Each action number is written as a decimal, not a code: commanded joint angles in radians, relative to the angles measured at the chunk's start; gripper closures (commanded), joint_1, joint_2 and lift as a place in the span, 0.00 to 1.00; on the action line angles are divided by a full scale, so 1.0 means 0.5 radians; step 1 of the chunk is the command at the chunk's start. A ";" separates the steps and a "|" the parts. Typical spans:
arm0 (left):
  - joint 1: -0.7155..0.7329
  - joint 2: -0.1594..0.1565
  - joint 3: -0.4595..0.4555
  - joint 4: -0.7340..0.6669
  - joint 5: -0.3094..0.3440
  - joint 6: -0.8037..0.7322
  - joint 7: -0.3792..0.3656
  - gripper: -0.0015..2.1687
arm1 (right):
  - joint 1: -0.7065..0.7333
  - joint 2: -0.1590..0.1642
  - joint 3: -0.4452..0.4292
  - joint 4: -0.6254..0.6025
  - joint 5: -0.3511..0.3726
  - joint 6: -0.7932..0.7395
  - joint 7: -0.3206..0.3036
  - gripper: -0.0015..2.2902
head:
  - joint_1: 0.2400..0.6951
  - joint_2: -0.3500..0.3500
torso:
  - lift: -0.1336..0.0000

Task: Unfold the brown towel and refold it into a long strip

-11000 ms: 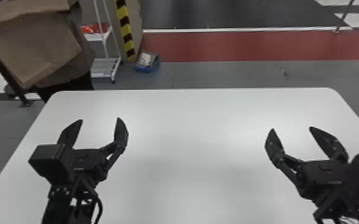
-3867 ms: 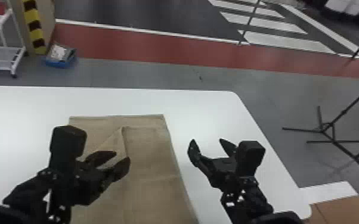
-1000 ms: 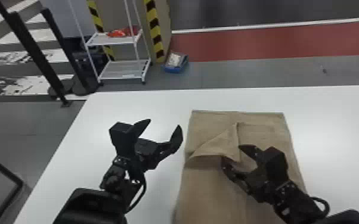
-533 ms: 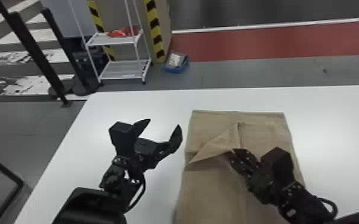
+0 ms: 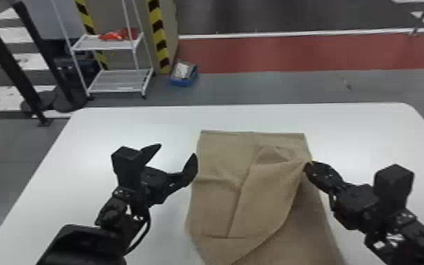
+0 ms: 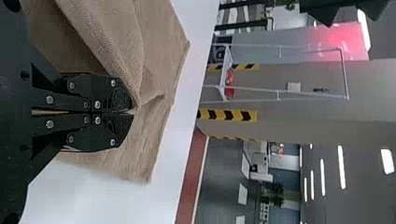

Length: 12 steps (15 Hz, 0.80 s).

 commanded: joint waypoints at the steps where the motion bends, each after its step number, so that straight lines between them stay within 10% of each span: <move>1: -0.090 -0.009 -0.123 0.134 -0.063 0.001 -0.021 0.02 | 0.011 -0.001 -0.141 -0.007 -0.077 0.011 0.000 0.72 | 1.00 0.52 | 0.09; 12: -0.240 -0.006 -0.270 0.370 -0.170 0.216 -0.132 0.35 | 0.023 -0.004 -0.113 -0.001 -0.074 0.011 0.006 0.72 | 1.00 0.32 | 0.09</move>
